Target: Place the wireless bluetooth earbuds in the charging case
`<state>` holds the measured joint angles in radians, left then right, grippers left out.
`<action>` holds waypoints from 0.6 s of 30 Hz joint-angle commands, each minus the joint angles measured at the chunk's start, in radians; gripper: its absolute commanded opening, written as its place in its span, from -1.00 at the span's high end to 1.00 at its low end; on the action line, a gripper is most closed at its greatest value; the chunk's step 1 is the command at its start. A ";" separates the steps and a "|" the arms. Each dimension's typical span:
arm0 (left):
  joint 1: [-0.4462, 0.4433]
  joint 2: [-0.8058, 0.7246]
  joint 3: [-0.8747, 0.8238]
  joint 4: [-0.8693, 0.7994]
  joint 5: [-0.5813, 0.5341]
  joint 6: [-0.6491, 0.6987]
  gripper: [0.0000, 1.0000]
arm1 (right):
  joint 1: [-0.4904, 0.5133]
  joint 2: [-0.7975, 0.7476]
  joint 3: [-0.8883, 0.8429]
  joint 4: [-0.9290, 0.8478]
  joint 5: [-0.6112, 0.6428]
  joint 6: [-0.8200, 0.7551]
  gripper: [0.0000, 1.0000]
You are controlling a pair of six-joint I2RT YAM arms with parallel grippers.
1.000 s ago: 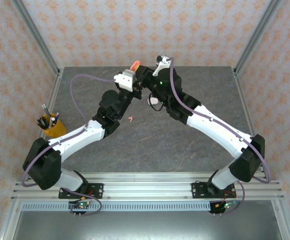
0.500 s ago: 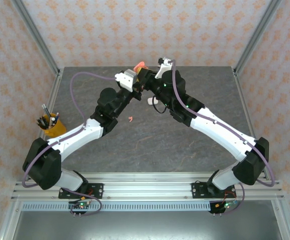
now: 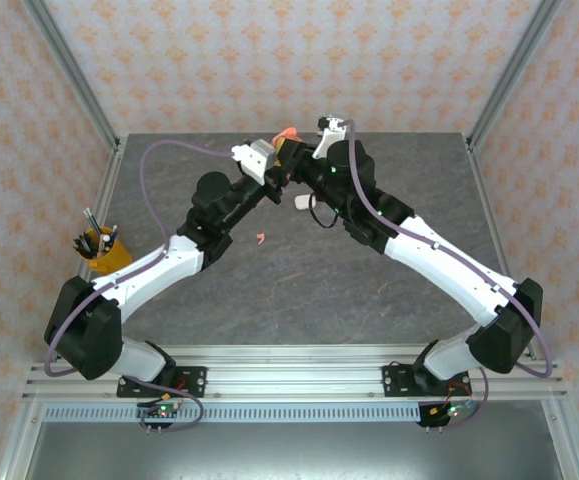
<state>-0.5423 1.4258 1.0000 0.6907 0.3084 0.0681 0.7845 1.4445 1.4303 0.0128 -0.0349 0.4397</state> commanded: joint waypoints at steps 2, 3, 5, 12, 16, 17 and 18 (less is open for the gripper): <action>-0.009 -0.034 0.037 0.032 0.084 -0.005 1.00 | 0.019 -0.006 -0.023 -0.068 -0.085 -0.021 0.70; -0.009 -0.036 0.037 0.030 0.084 -0.004 1.00 | 0.019 -0.008 -0.027 -0.071 -0.081 -0.023 0.70; -0.008 -0.040 0.038 0.027 0.087 -0.004 1.00 | 0.019 -0.017 -0.034 -0.079 -0.068 -0.026 0.70; -0.008 -0.045 0.039 0.020 0.098 -0.005 1.00 | 0.018 -0.030 -0.044 -0.094 -0.028 -0.021 0.60; -0.008 -0.047 0.036 0.018 0.100 -0.006 1.00 | 0.018 -0.039 -0.046 -0.096 -0.009 -0.019 0.54; -0.007 -0.045 0.037 0.017 0.100 -0.007 1.00 | 0.018 -0.040 -0.045 -0.099 -0.003 -0.018 0.52; -0.008 -0.045 0.038 0.017 0.100 -0.007 1.00 | 0.018 -0.043 -0.045 -0.099 0.004 -0.016 0.51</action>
<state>-0.5423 1.4200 1.0000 0.6521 0.3653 0.0685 0.7849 1.4181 1.4105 -0.0261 -0.0238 0.4248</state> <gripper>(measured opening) 0.236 0.243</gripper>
